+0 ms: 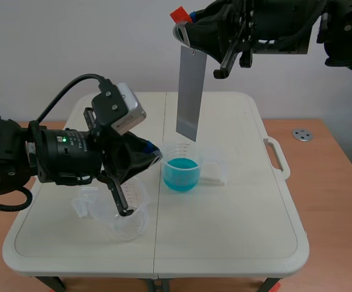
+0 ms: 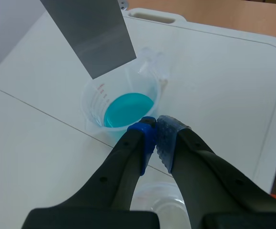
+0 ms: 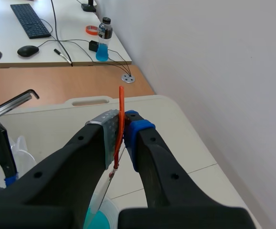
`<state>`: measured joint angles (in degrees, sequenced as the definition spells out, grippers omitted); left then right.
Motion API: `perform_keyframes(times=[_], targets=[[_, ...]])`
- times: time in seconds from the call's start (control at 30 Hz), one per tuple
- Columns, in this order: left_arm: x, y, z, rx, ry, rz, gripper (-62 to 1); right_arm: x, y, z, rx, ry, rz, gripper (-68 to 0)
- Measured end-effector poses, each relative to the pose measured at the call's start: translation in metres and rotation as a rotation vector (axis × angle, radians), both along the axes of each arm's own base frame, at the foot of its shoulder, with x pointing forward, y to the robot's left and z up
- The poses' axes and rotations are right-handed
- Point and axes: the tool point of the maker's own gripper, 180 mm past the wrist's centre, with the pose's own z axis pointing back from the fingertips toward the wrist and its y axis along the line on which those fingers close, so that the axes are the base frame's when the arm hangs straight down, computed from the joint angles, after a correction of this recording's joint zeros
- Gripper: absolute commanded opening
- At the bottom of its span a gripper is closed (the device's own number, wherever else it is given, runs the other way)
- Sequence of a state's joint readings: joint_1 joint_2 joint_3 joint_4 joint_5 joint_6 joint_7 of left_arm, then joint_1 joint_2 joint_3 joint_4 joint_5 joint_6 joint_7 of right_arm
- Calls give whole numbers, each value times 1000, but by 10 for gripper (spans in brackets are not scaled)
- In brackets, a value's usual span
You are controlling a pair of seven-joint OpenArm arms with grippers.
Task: Hold the metal plate by the orange handle, dip it into the blue solution, take it out and point at it, then put the plate back in the beaker on the left.
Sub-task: 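Point at the plate with the left hand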
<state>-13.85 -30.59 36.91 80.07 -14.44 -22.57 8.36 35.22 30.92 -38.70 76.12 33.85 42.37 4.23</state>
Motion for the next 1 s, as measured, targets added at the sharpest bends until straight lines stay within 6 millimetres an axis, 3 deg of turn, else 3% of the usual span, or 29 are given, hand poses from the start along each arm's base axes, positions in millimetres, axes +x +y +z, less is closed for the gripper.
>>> perform_keyframes(times=[0.3,0.47,1.0], targets=[[30,0,-12,20,-27,98,-564,0,0,0,0,0,0,-662],[46,8,-5,-3,-73,174,-564,0,0,0,0,0,0,-662],[52,12,-3,11,-107,201,-564,0,0,0,0,0,0,-662]])
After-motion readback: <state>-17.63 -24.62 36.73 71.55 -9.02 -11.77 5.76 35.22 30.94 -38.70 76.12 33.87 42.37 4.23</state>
